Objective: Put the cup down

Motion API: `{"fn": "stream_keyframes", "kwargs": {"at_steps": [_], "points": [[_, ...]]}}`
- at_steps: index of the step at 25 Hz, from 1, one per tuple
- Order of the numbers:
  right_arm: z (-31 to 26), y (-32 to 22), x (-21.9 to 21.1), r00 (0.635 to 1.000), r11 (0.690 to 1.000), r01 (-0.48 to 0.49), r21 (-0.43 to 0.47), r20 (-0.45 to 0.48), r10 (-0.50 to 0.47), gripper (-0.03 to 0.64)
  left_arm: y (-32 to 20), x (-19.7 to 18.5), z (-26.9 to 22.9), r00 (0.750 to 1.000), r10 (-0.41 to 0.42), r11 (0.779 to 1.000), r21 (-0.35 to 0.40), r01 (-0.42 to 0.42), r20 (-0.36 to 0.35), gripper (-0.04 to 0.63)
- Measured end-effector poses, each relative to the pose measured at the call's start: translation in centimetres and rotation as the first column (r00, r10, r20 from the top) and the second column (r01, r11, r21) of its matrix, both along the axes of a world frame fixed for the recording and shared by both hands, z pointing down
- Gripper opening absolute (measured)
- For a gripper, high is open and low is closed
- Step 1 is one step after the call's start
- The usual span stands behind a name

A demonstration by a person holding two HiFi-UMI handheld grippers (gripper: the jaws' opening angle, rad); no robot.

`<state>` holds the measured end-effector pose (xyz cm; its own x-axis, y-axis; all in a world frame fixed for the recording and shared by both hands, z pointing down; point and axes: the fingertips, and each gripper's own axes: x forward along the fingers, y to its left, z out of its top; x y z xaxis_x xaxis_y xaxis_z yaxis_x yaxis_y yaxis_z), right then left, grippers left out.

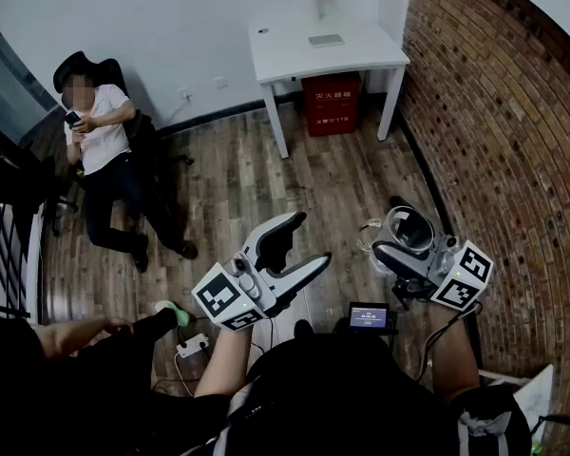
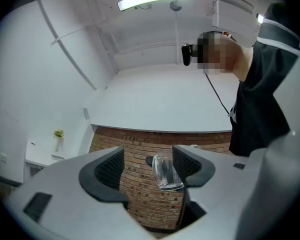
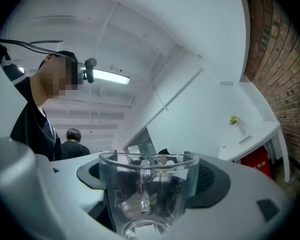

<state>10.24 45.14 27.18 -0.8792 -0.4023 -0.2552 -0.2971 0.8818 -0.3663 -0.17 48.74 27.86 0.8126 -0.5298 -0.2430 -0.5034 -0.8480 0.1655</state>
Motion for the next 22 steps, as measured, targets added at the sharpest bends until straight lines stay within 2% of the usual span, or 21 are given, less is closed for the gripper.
{"fn": "stream_keyframes", "kwargs": {"at_steps": [11,22], "points": [[-0.24,-0.04,-0.16,1.0,1.0,0.012,0.016,-0.002,-0.012,0.437,0.23,-0.05,-0.32,1.0,-0.027,1.0,0.012,0.027,0.009,0.281],[0.09,-0.06,-0.17,1.0,1.0,0.009,0.008,-0.026,-0.009,0.437,0.07,-0.35,0.28,0.998,-0.052,0.999,-0.01,0.052,0.021,0.272]]}}
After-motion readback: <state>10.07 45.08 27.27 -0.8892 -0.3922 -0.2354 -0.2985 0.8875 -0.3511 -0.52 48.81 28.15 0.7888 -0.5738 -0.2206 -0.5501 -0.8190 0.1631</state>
